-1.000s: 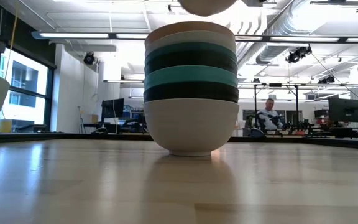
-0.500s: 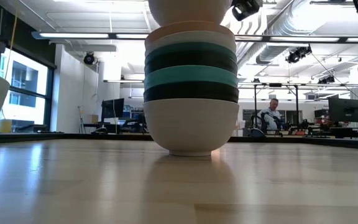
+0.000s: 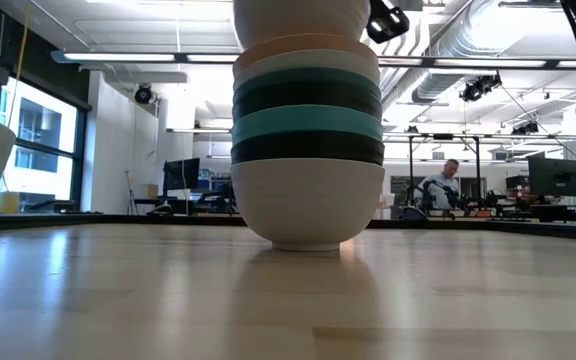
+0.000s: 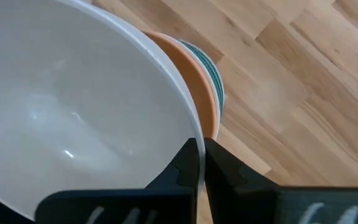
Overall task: Nest bowls inside each other
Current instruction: Stack the white bowl on top of the brown bowl
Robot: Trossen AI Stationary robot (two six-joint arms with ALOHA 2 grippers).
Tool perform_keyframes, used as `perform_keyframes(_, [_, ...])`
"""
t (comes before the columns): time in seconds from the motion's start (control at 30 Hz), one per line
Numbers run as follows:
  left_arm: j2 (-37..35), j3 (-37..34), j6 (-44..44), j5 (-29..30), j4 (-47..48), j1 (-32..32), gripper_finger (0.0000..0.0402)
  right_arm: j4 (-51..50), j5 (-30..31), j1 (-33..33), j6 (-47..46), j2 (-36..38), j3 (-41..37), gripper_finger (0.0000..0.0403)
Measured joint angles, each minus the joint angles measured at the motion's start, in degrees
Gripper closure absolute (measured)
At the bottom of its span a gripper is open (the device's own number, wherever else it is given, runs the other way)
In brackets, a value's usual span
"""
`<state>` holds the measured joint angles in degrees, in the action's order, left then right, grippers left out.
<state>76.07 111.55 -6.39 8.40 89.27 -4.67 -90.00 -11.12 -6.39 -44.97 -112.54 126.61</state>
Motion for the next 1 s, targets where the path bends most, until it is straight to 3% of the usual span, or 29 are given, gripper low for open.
perform_keyframes(1.0, [0.02, 0.0, -0.02, -0.04, 0.0, 0.01, 0.019, -0.02, -1.13, 1.5, 1.64, -0.75, -0.02, 0.0403])
